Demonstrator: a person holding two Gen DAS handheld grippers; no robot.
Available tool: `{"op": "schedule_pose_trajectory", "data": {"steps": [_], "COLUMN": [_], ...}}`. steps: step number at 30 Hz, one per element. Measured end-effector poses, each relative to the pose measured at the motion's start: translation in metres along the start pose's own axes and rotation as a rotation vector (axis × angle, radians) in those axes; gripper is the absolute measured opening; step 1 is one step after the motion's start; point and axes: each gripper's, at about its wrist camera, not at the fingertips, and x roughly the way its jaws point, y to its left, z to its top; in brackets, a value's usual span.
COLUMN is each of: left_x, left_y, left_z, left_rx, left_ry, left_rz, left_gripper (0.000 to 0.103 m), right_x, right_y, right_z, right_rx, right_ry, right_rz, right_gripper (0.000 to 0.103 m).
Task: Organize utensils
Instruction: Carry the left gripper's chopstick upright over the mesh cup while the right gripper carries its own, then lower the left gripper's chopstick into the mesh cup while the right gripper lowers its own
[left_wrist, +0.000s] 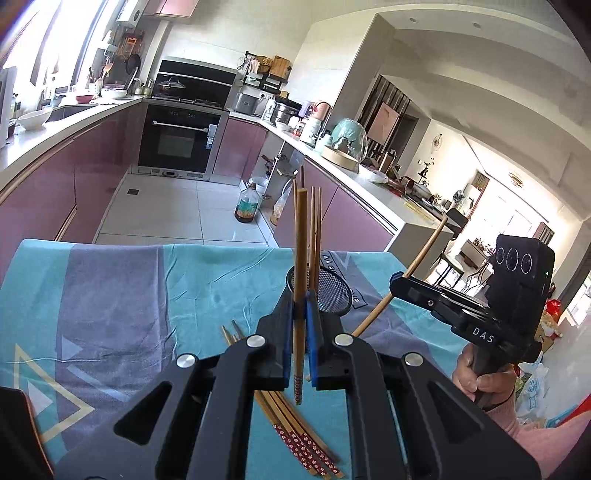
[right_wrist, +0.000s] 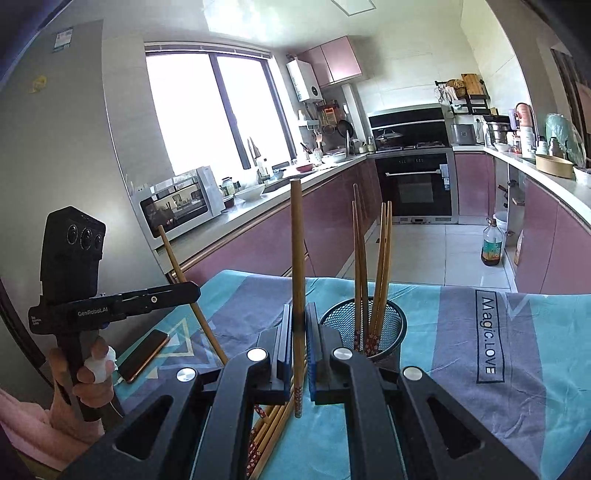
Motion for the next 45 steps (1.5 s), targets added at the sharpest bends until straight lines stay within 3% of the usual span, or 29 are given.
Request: {"op": "schedule_pose_trajectory", "data": {"steps": [19,28,45], "left_x": [0.002,0.017,0.051], "left_y": [-0.031,-0.044,-0.058], "left_z": [0.063,0.082,0.073], "left_rx": [0.068,0.093,0.111], "left_ry": [-0.105,-0.112,-0.057], "left_rz": [-0.025,-0.021,0.051], "left_gripper": [0.007,0.007,0.007], "right_x": [-0.021,-0.014,0.016], "right_y": [-0.006,-0.013,-0.026], "right_z": [0.047,0.058,0.053], "right_rx": [-0.058,-0.064,-0.047], "right_ry": [-0.118,-0.135,-0.103], "right_rz": [-0.044,-0.056,-0.120], "right_gripper": [0.006,0.006,0.006]}}
